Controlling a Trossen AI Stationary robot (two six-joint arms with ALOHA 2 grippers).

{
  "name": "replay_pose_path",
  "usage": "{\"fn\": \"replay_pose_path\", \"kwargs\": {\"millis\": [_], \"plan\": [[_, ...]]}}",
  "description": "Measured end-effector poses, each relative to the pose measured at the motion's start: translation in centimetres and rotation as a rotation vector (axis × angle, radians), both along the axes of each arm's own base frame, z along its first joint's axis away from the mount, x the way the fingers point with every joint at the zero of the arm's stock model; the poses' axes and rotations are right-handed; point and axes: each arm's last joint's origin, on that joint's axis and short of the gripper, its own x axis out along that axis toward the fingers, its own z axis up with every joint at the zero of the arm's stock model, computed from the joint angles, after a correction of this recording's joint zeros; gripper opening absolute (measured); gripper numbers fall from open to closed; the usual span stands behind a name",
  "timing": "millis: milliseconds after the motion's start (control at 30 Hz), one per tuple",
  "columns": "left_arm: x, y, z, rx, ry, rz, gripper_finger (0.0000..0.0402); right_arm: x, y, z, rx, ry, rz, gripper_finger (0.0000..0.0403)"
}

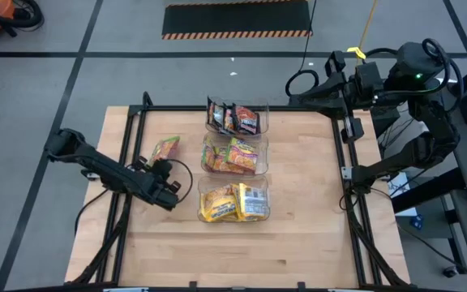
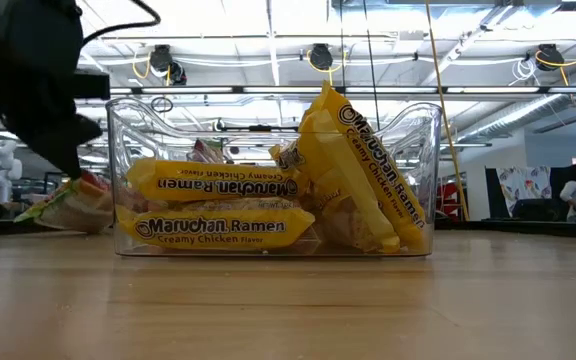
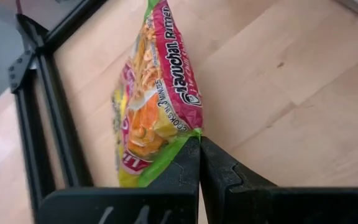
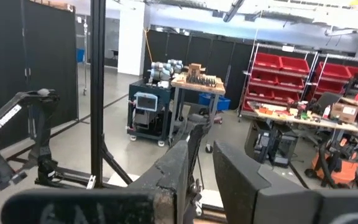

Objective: Sort Maruchan noodles
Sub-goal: Put the green noodle pack into the center transparent bin

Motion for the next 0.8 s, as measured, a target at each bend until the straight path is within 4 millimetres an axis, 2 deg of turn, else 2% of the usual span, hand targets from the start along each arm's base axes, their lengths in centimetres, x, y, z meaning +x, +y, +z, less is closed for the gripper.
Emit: {"fn": "replay_pose_path", "kwargs": {"millis": [200, 433, 800], "plan": [[-0.7, 0.3, 3.3, 0.014, 0.037, 0.001, 0.0000, -0.2, 0.0, -0.5, 0.009, 0.055, -0.009, 0.0070], [-1.5, 0.6, 7.4, 0.039, 0.085, 0.001, 0.0000, -1.7, -0.2, -0.7, 0.010, 0.095, -0.152, 0.0070], [-1.0, 1.0, 9.9, 0.048, 0.012, -0.042, 0.0000, -4.4, 0.0, -0.9, 0.018, 0.128, -0.239, 0.0070]]}}
